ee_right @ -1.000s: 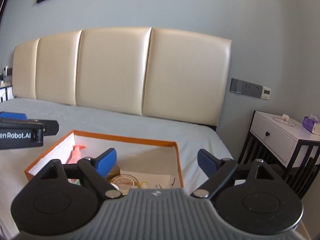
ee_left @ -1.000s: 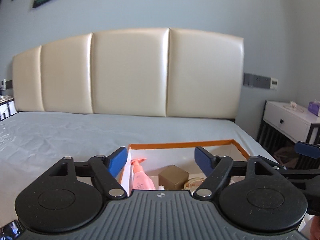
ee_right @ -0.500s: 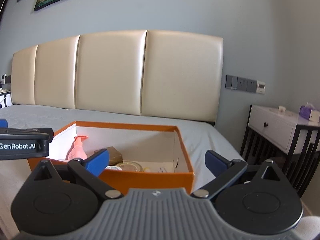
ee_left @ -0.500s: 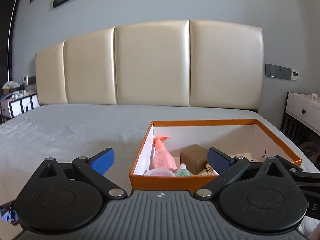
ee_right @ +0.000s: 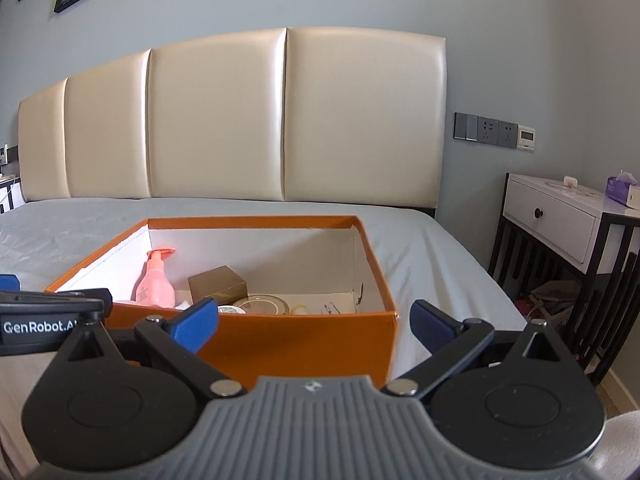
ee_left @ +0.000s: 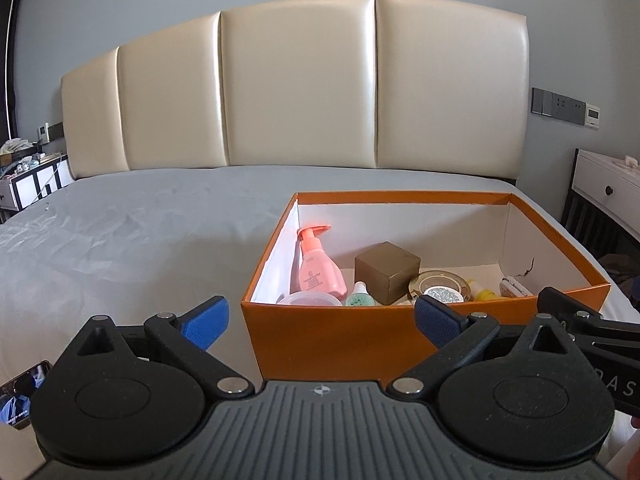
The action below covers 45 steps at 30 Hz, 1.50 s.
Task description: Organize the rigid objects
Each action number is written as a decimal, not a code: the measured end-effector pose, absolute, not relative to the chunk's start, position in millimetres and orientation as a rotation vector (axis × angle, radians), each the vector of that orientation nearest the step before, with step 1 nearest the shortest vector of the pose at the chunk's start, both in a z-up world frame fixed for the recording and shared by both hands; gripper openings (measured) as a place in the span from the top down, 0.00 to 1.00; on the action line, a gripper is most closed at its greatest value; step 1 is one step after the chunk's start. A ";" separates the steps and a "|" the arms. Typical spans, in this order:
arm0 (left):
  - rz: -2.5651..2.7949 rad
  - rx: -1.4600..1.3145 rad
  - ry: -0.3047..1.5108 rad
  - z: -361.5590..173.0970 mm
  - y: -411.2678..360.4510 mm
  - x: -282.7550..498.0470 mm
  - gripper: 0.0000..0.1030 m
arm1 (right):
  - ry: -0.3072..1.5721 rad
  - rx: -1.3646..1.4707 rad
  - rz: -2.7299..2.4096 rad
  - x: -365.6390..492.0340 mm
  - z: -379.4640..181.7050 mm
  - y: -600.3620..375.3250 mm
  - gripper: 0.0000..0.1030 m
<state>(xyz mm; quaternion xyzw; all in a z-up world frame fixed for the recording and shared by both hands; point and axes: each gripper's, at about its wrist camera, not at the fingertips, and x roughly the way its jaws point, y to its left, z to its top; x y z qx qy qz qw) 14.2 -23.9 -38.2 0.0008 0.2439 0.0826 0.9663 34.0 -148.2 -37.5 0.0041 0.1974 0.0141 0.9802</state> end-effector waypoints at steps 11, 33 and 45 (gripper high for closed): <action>0.179 -0.011 0.496 -38.8 -20.0 15.4 0.00 | 0.420 0.028 0.023 38.0 -38.8 -151.0 0.03; 0.185 -0.029 0.518 -40.7 -16.9 15.6 0.00 | 0.441 0.050 0.011 40.3 -41.4 -154.1 0.03; 0.189 -0.037 0.519 -41.1 -13.6 16.3 0.00 | 0.447 0.056 0.006 39.9 -42.4 -153.1 0.03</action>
